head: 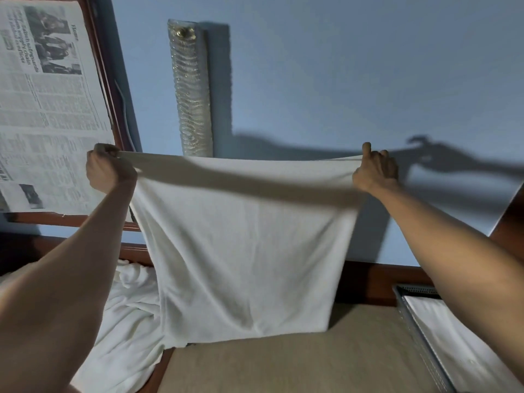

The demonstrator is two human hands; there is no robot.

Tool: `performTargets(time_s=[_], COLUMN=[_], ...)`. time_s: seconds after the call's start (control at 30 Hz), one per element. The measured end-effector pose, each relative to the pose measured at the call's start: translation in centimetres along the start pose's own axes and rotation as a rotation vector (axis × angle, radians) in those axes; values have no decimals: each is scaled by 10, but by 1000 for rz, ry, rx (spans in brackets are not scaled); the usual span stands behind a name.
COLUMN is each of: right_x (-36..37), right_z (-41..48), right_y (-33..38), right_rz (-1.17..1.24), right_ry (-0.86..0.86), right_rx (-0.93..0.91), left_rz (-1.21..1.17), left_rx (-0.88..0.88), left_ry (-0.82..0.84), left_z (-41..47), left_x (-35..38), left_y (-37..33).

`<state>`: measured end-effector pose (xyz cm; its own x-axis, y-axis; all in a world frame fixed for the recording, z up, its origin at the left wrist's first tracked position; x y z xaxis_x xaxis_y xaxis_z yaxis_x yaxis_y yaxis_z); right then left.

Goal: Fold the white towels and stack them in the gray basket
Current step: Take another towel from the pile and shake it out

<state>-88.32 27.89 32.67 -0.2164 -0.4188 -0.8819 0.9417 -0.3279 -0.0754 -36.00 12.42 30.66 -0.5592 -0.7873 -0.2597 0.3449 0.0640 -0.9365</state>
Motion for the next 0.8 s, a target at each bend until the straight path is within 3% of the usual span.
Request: performTargets(time_s=[0.37,0.8], right_x=[-13,-34], right_z=[-83,-210], right_y=[-59,-122], right_rz=[-39,23], right_ry=[-94,-216], right_rx=[4,-21], left_rz=[16,-61], left_rx=[48,-79], left_ry=[48,94], left_z=[-66,-179], left_x=[-49,-144], left_y=[0,25])
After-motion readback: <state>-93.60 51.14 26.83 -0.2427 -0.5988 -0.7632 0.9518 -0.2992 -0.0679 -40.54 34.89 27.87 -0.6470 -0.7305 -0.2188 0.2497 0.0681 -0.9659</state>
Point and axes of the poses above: each hand's wrist, its own z-axis towards the middle knuckle, its own x-axis out of the palm, y = z × x, the point moved 1 cm from there along z, towards the middle knuckle, and after that the axes turned 14 degrees about -x, right-handed, at the moved point
